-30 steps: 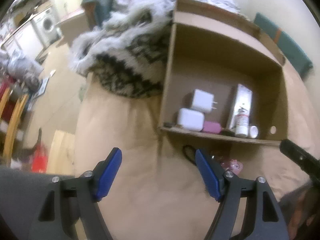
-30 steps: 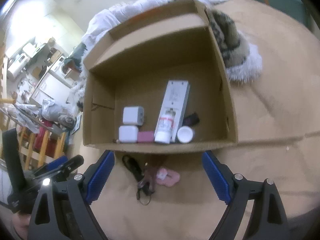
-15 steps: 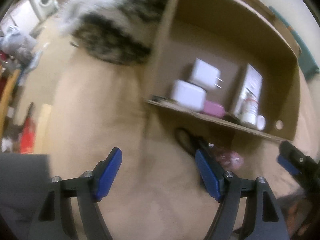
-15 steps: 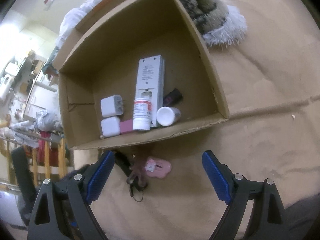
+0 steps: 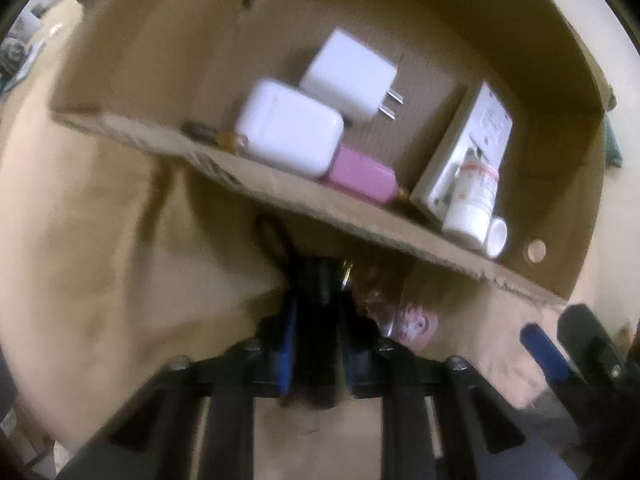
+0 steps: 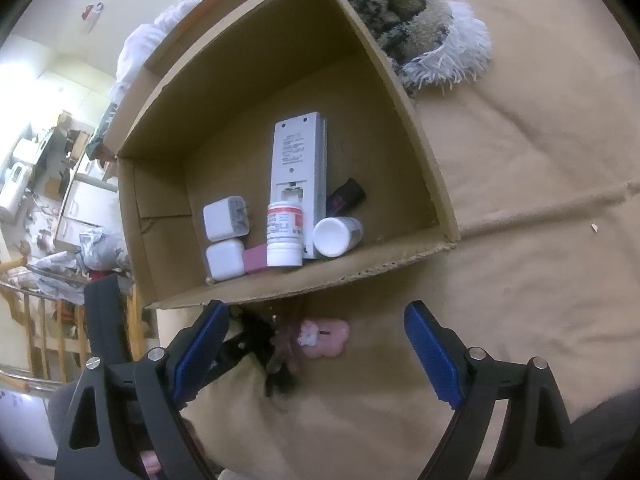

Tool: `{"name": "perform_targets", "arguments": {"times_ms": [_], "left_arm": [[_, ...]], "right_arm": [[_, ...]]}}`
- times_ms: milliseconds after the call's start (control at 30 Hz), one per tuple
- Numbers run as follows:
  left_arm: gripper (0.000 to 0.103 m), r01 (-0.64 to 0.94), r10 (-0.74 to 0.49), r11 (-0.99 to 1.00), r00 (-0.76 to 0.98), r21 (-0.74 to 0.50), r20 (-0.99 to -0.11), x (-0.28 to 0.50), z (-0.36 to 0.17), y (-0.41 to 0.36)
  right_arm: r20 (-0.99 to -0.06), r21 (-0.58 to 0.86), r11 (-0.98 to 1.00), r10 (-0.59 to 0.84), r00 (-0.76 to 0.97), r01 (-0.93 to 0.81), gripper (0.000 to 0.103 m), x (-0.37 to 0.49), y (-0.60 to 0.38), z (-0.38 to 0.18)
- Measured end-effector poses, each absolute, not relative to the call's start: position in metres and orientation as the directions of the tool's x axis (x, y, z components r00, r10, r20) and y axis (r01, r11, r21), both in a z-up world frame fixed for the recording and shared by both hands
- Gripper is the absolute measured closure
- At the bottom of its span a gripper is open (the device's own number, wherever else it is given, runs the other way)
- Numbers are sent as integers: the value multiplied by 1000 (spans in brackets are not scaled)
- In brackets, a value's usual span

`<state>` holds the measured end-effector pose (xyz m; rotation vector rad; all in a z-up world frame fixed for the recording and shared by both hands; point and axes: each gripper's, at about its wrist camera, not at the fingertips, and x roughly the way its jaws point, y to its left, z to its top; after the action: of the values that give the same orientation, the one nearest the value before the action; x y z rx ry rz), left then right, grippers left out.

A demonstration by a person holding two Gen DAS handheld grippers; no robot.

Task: Organize rigid objects
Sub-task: 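Lift both open grippers away from the box, then grasp the black cylindrical object beside the box with the left gripper, then move the open right gripper onto the pink Hello Kitty case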

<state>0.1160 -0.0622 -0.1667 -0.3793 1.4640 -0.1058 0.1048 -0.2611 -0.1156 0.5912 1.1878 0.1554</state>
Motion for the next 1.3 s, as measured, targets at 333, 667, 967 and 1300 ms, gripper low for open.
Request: {"name": "perform_targets", "arguments": {"times_ms": [333,667,967,1300], "left_arm": [[86,-9,-100,995,121,-101,-988,106,-126,-50],[86,62,-121,992,201,-110,-972,96,-64,-6],[86,-31,-166,984,220,-177,-961,94,-68,11],[86,-28,-131,990,235,-141,-963,95,-82,7]], "right_arm": [[-881,430,886,369,297,175,8,109,-251,-133],[-955,256,964,241,172,75,14,122,-215,-167],[-976,129,988,142,164,-86,14,122,-168,-180],[-967,74,986,109,232,-151,50,117,-153,-171]]}}
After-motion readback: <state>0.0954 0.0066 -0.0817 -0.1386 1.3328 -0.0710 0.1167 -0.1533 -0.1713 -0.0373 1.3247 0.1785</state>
